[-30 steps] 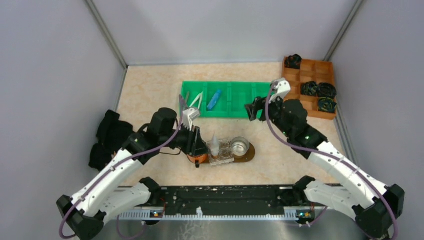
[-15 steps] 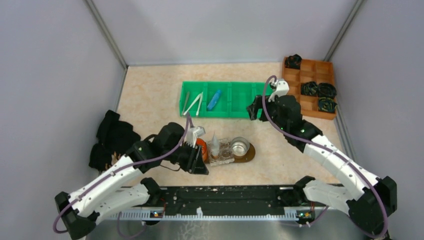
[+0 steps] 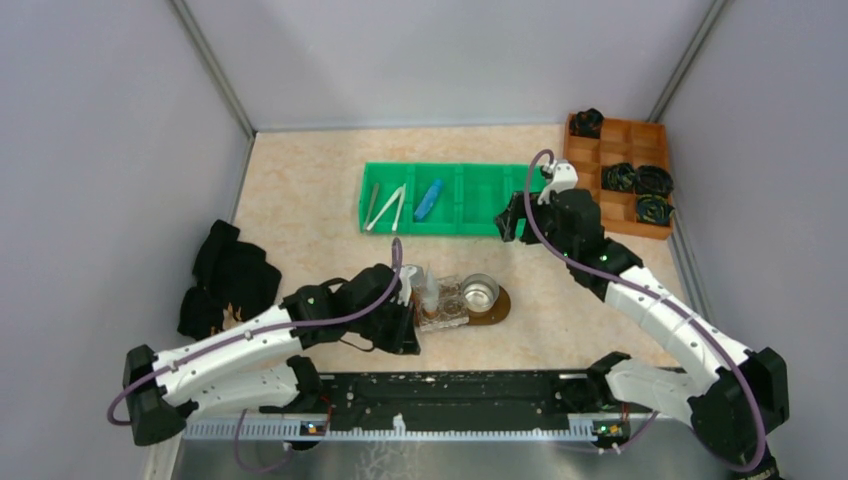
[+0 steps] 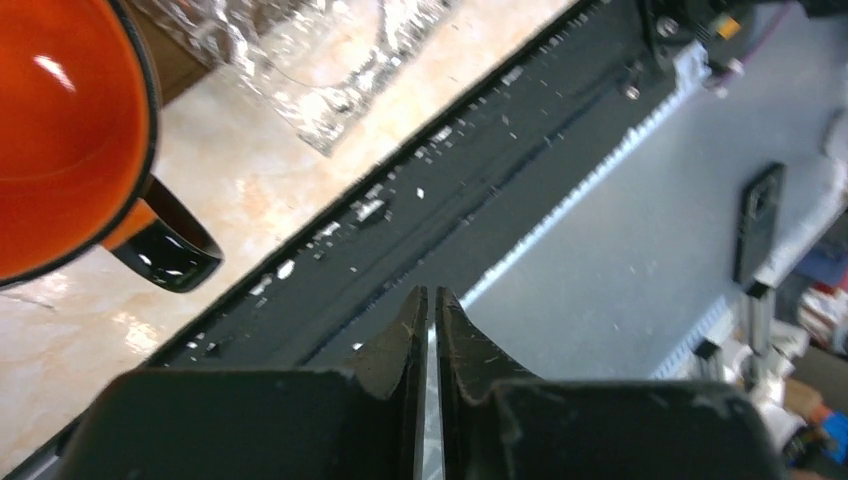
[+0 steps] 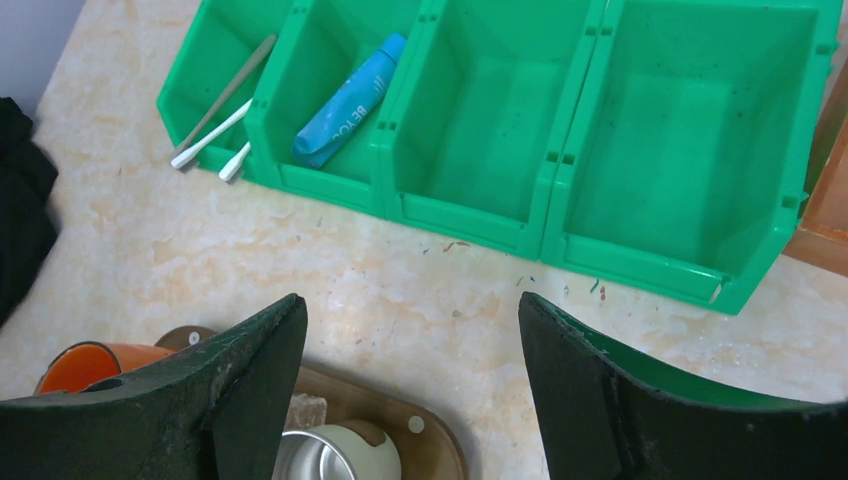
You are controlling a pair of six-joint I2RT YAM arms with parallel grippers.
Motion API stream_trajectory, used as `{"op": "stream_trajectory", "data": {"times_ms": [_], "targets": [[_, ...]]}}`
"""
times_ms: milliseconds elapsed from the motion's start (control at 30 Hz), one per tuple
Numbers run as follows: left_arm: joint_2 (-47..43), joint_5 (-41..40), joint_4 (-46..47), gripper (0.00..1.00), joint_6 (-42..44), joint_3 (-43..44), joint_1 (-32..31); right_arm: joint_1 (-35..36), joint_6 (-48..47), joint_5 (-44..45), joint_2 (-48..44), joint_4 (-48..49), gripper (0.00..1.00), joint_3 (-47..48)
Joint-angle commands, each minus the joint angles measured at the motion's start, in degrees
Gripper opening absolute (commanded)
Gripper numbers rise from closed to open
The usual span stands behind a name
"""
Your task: Prepare toiletry sets of a toothbrush and toothpaste on the tray
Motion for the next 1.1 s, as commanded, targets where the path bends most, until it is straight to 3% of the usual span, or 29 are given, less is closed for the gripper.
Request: {"op": "stream_trajectory", "data": {"times_ms": [0, 167, 300, 1067], "targets": [[1.5, -15.3, 2.6, 0.12, -5.3, 0.0, -4.0, -0.8, 1.0, -1.6, -0.2, 1.7, 0.77, -0.7], [3.4, -28.8, 5.3, 0.12, -8.7, -0.7, -10.0, -1.2, 1.2, -2.4, -0.1, 2.0, 0.77, -0.9], [6.5, -34.1, 8.5, 0.12, -10.8, -1.3, -13.7, -1.5, 1.3, -2.9, -0.3, 2.0, 0.77, -0.9], [11.9, -39.7, 7.5, 0.15, -13.9, -0.5, -15.4, -3.1, 1.9, -6.5, -0.7, 3.3, 0.77, -2.2]]}}
